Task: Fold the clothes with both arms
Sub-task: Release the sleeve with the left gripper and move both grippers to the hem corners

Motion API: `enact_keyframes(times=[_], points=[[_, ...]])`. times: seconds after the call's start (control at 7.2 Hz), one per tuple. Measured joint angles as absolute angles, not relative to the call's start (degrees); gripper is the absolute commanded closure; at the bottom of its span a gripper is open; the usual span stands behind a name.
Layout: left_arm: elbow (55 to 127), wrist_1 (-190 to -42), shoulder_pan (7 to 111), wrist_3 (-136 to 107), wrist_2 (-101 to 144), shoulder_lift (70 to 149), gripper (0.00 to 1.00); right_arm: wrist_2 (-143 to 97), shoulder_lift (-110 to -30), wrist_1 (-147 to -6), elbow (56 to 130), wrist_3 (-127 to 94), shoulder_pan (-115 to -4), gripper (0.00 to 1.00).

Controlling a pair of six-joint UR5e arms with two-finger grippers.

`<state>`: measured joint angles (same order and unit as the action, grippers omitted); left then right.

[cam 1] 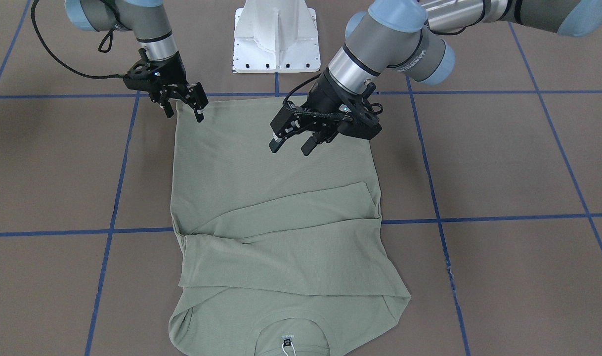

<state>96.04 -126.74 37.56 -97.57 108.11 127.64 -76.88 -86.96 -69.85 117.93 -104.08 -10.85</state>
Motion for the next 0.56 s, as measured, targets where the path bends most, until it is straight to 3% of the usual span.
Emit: enact_keyframes(times=[0.14,0.28,0.42,0.56], points=[[95.98,-126.82,37.47,-97.62,108.11,127.42,0.11,-75.05,-88.50,-69.86,118.33,-107.04,-8.22,0.13],[95.94,-126.88,37.41,-97.76,108.11,127.35,0.11,-74.45,-89.24,-69.89,118.68,-109.84,-6.87,0.28],[95.85,-126.92,37.38,-97.85,108.11,127.30,0.11,-74.32,-89.51,-69.93,118.89,-111.12,-6.28,0.34],[95.77,-126.99,37.36,-97.89,108.10,127.28,0.11,-74.28,-89.62,-69.95,118.92,-111.84,-5.97,0.32]])
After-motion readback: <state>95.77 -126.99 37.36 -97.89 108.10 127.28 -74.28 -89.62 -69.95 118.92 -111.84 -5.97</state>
